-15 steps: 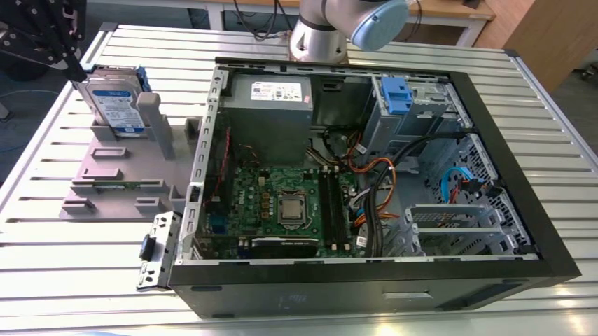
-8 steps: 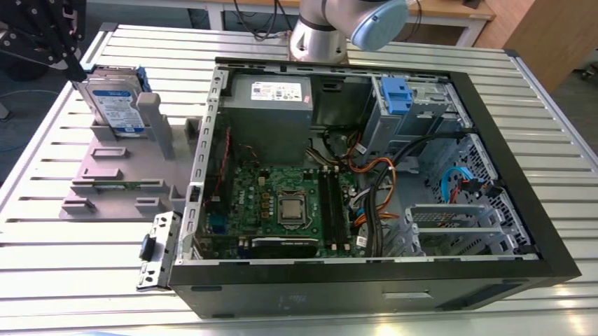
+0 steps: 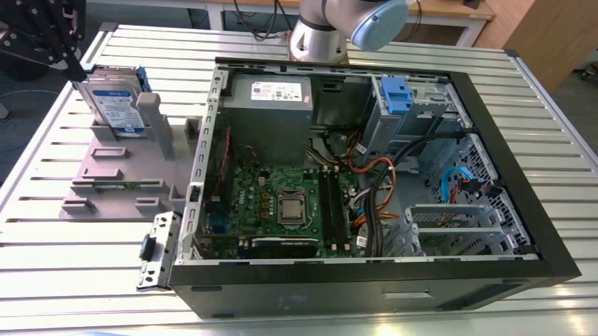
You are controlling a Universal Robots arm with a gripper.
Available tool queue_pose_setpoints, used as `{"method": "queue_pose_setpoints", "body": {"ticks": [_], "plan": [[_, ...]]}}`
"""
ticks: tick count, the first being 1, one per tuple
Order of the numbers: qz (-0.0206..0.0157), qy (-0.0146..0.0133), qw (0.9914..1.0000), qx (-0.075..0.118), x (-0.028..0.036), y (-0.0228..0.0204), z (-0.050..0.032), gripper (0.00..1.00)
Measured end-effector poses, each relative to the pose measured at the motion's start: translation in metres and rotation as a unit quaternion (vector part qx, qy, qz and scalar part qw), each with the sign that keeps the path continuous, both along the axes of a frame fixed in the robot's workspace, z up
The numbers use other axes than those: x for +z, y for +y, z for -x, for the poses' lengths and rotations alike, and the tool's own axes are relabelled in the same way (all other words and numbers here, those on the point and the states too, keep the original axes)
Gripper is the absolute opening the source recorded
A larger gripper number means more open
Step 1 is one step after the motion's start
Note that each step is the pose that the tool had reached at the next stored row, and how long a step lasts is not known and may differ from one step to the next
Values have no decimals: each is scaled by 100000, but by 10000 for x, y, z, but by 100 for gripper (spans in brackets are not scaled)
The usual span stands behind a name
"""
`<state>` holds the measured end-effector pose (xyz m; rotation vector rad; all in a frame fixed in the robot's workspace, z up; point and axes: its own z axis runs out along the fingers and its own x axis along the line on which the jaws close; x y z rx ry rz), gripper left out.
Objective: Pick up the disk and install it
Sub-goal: 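Pick up the disk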
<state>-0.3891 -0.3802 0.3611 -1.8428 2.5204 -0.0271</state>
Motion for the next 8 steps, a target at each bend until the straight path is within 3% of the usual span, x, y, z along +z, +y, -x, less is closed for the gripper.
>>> {"method": "queue_pose_setpoints", "body": {"ticks": [8], "plan": [[2,0,100000,230,0,0,0,11]]}}
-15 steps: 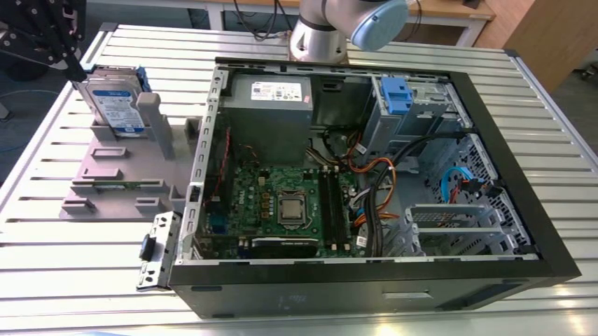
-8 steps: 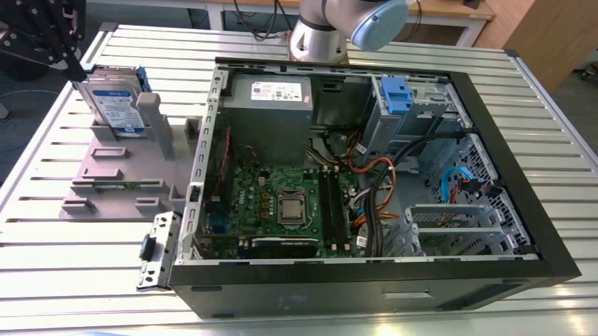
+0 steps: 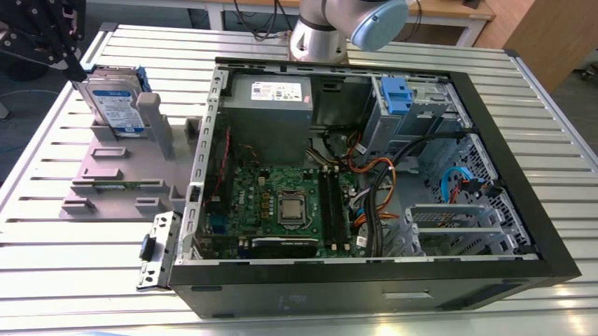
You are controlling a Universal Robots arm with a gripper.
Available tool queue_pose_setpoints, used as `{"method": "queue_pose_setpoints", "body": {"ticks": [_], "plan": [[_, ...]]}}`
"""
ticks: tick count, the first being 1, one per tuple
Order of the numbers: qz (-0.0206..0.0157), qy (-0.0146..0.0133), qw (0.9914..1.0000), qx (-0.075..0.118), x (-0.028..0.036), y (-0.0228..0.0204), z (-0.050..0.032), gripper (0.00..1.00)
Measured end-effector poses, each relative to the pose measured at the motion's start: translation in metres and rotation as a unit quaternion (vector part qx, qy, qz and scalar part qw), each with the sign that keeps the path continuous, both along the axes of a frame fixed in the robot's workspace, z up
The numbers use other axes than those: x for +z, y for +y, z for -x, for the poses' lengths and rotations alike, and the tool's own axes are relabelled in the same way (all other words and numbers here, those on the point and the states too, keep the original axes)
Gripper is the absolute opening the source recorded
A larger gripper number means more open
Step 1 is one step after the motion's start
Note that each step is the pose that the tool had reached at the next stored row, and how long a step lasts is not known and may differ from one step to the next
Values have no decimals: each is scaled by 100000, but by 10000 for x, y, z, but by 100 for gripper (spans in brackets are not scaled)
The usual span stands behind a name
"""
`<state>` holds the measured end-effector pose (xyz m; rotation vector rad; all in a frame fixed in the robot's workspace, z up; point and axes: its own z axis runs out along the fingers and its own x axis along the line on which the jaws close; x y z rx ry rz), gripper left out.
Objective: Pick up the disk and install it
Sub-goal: 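Pick up the disk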
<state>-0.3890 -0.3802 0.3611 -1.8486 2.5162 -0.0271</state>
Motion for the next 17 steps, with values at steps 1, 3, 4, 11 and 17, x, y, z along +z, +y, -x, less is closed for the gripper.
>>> {"method": "queue_pose_setpoints", "body": {"ticks": [1,3,4,11,17], "plan": [[1,1,100000,31,0,0,0,11],[1,2,100000,86,0,0,0,11],[0,0,100000,117,0,0,0,11],[1,0,99999,322,0,0,0,11],[3,0,99999,496,0,0,0,11]]}}
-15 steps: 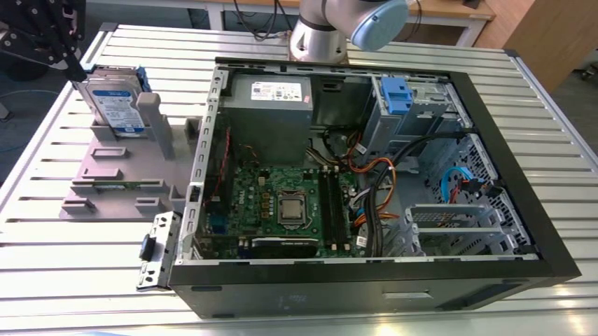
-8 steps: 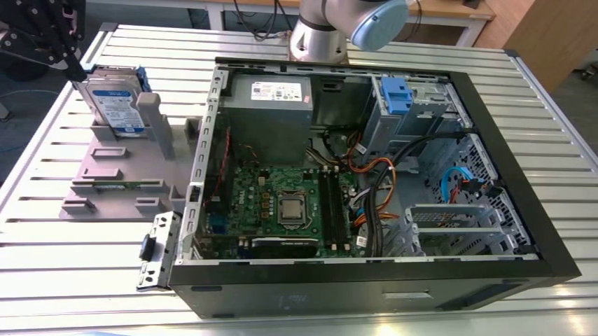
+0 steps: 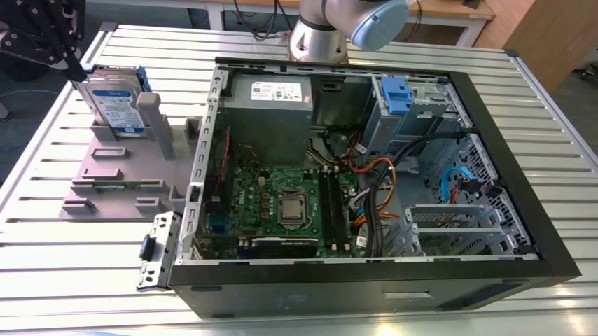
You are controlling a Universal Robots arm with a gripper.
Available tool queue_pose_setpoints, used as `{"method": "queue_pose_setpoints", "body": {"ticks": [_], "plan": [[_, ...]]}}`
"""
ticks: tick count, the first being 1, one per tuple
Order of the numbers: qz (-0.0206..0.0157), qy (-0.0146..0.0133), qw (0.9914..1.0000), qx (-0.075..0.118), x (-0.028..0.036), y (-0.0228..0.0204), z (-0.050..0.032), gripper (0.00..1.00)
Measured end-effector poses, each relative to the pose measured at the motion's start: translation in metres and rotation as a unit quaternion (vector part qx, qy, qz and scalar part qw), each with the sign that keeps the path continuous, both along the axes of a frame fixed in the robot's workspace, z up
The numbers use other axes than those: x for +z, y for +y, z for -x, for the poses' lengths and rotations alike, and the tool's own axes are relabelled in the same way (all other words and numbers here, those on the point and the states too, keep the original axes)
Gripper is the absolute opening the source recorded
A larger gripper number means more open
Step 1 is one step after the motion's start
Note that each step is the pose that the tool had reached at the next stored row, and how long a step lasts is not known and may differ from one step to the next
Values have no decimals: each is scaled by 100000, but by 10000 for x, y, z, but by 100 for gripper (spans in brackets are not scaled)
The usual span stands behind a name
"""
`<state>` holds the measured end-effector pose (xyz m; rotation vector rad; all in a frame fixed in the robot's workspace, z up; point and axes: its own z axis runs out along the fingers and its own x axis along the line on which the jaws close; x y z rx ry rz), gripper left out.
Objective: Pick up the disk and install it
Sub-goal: 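Pick up the disk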
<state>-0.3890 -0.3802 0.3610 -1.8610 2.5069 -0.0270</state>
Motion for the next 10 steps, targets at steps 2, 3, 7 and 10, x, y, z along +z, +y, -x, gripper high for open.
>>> {"method": "queue_pose_setpoints", "body": {"ticks": [2,3,7,10], "plan": [[3,2,100000,58,0,0,0,11],[4,2,100000,83,0,0,0,11],[2,0,100000,187,0,0,0,11],[1,1,100000,264,0,0,0,11]]}}
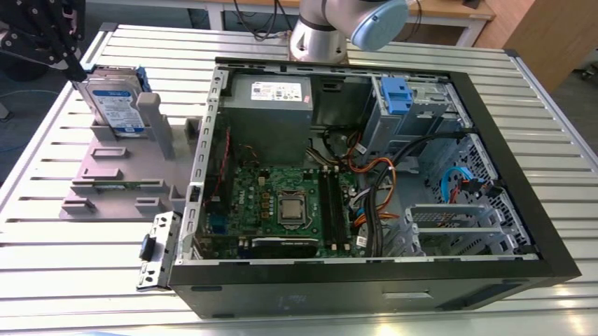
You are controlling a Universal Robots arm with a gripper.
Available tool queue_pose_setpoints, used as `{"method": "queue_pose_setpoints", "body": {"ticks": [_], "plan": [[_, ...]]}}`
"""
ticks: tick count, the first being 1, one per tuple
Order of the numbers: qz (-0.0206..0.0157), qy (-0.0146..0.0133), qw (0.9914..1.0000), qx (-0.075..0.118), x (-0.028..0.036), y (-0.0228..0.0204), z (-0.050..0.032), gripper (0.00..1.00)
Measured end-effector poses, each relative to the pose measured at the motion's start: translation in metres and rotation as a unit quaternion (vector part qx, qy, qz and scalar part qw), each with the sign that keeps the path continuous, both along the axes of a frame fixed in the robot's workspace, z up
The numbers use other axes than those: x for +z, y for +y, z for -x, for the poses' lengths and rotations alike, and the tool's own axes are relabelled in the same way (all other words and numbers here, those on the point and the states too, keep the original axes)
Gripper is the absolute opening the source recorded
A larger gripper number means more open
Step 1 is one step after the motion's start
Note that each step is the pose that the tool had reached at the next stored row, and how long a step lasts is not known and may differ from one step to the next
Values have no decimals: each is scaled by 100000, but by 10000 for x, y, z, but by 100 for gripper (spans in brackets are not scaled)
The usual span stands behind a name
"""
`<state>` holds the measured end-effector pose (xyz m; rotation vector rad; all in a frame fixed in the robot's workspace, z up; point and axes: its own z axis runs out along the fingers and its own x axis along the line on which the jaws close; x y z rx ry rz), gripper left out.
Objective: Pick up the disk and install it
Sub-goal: 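Pick up the disk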
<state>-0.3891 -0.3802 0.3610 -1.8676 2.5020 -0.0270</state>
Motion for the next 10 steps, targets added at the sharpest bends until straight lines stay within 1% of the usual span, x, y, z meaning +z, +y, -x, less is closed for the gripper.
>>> {"method": "queue_pose_setpoints", "body": {"ticks": [10], "plan": [[10,3,100000,294,0,0,0,11]]}}
